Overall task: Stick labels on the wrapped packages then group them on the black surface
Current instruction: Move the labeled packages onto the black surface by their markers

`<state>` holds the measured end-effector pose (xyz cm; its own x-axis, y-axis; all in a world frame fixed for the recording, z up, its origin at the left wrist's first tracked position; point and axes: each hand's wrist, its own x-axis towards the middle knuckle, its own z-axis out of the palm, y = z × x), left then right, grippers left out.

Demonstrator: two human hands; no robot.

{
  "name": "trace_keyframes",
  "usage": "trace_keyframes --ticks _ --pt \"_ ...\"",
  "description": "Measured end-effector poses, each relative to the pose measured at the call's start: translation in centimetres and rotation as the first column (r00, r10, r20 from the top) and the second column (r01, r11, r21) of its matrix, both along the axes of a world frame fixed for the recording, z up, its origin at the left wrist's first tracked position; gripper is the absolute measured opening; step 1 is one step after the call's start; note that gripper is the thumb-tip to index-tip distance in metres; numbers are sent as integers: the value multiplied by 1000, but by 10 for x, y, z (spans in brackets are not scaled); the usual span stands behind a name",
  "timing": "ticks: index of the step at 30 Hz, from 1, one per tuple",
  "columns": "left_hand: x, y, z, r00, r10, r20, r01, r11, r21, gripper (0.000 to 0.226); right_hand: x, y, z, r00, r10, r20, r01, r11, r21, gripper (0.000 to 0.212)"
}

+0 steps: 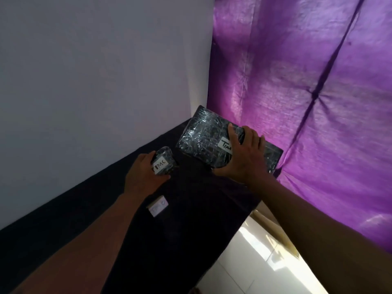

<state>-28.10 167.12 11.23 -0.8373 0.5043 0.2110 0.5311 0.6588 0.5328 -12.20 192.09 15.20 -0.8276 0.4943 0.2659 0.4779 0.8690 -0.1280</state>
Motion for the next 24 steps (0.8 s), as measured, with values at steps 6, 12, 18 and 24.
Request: trace_keyframes --ticks 6,12,18,24 --pt "-46 35 -1 998 16 59 -18 1000 23 98 -58 47 7 998 60 7 -60 998 4 143" --pt "-68 58 -13 989 102 107 -105 994 26 101 -125 92 0 981 185 49 -187 982 18 141" --pt "-76 83 -17 970 226 95 -226 974 -10 99 -184 133 -25 928 351 125 -348 936 -51 142" --pt "-78 113 -23 904 427 25 -428 903 24 92 -227 170 -41 838 510 193 -494 860 -128 141"
